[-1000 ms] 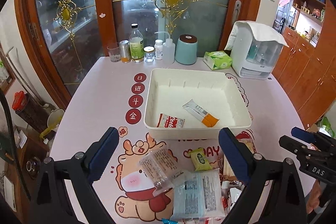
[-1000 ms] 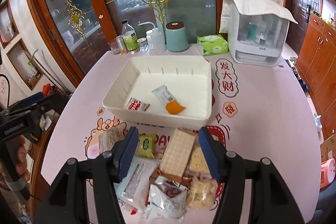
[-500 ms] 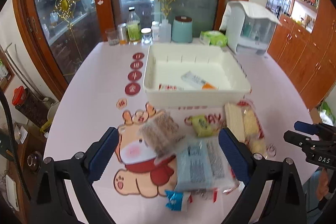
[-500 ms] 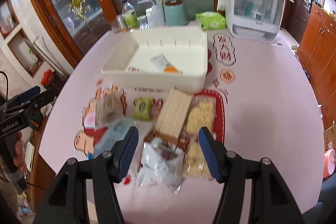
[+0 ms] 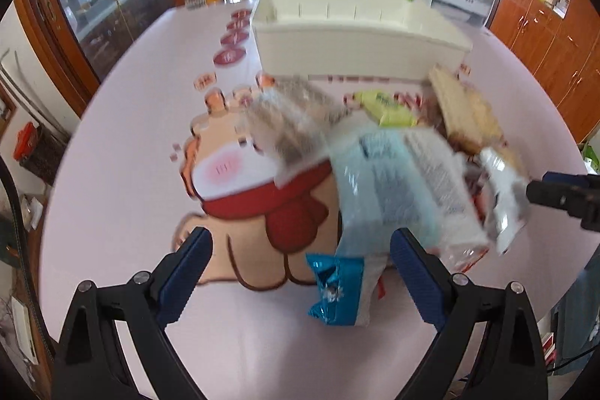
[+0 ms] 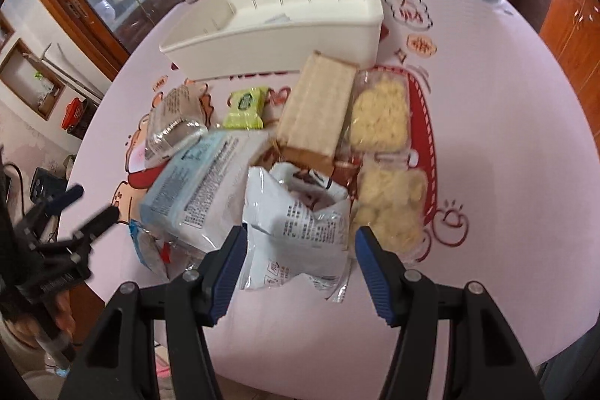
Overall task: Organize snacks
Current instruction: 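Grasp the blue foil packet with the left gripper while the right grasps the white printed bag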
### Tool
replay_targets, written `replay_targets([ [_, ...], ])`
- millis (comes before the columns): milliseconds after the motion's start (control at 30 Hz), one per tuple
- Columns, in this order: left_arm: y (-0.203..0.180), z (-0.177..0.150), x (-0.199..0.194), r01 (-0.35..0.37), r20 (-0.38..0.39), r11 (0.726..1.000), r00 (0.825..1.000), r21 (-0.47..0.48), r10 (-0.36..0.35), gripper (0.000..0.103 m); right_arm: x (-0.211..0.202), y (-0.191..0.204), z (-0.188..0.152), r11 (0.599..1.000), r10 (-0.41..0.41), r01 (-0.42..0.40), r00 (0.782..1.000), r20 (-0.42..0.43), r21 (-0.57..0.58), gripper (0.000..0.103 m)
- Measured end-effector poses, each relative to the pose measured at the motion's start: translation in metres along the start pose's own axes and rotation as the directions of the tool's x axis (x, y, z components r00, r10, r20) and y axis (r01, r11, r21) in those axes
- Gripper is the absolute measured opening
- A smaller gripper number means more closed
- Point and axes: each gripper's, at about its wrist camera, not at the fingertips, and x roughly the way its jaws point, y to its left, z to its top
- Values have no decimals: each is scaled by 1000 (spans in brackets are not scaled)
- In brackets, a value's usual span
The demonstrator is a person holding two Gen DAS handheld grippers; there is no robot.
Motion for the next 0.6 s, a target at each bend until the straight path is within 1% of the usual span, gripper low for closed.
replay_targets([
  [167,1,-18,21,25,-30,999,999,-31,-26,95,15,3,-5,1000,-21,21,1000,-22,-4,60],
  [300,-2,-23,29,48,-43,998,998,-37,-50,95,25,2,-9,1000,-23,23,999,-44,9,60],
  [400,-4,-27,30,71,-59,997,996,-32,-73,95,28,2,-11,999,-37,38,998,-42,10,62],
  [533,-3,-30,27,75,-76,997,994,-16,-76,95,30,1,-13,999,-36,37,999,-38,20,64],
  [600,0,-35,30,58,-101,998,993,-24,-60,95,32,1,-13,999,-40,41,999,-37,23,65],
])
